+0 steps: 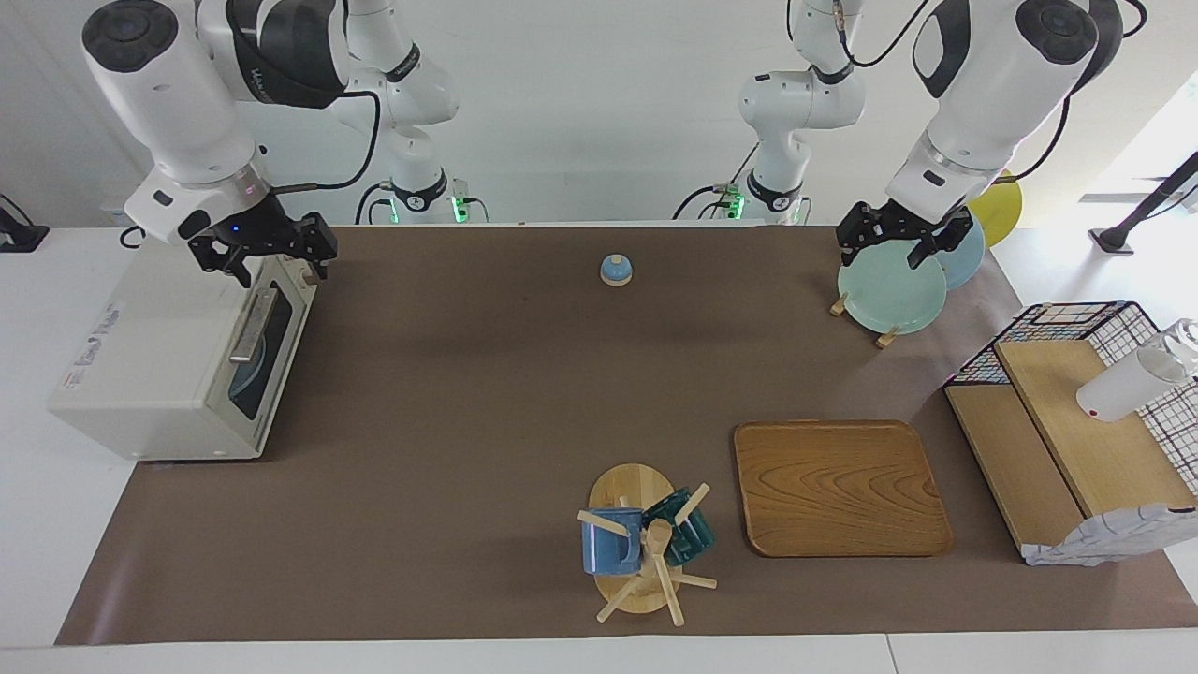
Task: Put eggplant into oven
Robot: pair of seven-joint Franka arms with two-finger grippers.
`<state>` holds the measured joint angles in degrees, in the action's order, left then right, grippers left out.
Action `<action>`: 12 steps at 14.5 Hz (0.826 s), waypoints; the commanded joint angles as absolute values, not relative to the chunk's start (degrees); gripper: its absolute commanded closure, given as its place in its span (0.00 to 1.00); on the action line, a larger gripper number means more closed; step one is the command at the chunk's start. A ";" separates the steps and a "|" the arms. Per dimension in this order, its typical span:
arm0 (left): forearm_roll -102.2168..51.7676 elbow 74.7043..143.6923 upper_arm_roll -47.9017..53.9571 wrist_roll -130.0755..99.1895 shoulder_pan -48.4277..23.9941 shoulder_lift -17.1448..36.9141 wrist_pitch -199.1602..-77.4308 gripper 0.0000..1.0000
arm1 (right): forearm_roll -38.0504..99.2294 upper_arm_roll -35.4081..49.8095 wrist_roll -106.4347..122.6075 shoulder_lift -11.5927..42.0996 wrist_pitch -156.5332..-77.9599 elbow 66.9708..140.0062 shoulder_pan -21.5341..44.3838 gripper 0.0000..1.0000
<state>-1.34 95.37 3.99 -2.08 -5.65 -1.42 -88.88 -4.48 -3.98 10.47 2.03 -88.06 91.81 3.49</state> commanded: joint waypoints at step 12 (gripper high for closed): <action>-0.35 94.75 3.87 -1.41 -5.63 -1.67 -88.15 0.00 | -1.76 -6.68 7.91 -0.35 -87.28 94.57 3.51 0.00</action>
<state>-1.34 95.37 3.99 -2.08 -5.65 -1.42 -88.88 -3.68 -5.59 8.78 0.41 -87.75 93.64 3.38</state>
